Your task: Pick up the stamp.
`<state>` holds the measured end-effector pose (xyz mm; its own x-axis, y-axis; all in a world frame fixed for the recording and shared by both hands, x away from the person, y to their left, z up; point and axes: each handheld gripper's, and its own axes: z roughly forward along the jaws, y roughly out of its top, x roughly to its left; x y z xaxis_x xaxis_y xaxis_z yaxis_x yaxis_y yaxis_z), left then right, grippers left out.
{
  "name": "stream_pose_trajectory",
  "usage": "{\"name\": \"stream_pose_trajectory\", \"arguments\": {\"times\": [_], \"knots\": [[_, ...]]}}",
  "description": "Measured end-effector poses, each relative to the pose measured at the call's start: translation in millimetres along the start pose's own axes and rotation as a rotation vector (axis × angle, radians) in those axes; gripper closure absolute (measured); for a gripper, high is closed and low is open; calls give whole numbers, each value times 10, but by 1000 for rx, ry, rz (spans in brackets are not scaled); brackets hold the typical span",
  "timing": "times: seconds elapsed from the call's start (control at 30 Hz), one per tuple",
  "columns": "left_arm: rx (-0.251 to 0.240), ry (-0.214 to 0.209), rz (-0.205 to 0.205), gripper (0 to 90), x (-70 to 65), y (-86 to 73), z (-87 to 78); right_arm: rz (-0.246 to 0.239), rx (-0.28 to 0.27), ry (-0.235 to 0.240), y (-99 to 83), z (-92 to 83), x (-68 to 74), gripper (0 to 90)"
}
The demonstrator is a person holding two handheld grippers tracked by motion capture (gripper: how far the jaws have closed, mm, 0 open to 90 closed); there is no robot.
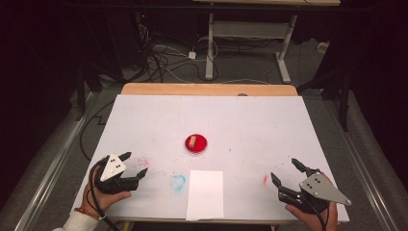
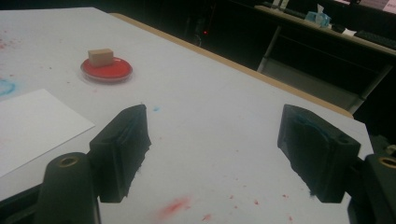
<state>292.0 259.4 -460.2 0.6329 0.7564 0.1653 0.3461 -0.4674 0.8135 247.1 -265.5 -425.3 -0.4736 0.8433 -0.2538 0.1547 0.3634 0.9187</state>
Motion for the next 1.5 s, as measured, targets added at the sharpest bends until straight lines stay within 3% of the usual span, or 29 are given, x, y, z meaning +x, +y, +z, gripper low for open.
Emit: {"name": "stream_pose_trajectory", "arguments": {"times": [0.27,0.4,0.53,0.73,1.07,1.23,1.5], "knots": [[33,-11,-1,216,8,-12,10,-6,17,0,7,38,0,251],[38,-18,-31,219,53,44,-12,-8,35,5,-12,65,11,251],[80,-28,-29,224,77,167,10,-14,42,4,-10,91,19,251],[99,-60,-19,240,95,406,30,-19,59,4,-21,134,8,251],[120,-75,-10,240,101,736,74,-26,76,4,-33,145,15,254],[125,-103,12,240,50,875,186,-29,81,0,-37,153,9,255],[134,-129,7,241,-46,1071,384,-35,88,-2,-45,161,14,255]]}}
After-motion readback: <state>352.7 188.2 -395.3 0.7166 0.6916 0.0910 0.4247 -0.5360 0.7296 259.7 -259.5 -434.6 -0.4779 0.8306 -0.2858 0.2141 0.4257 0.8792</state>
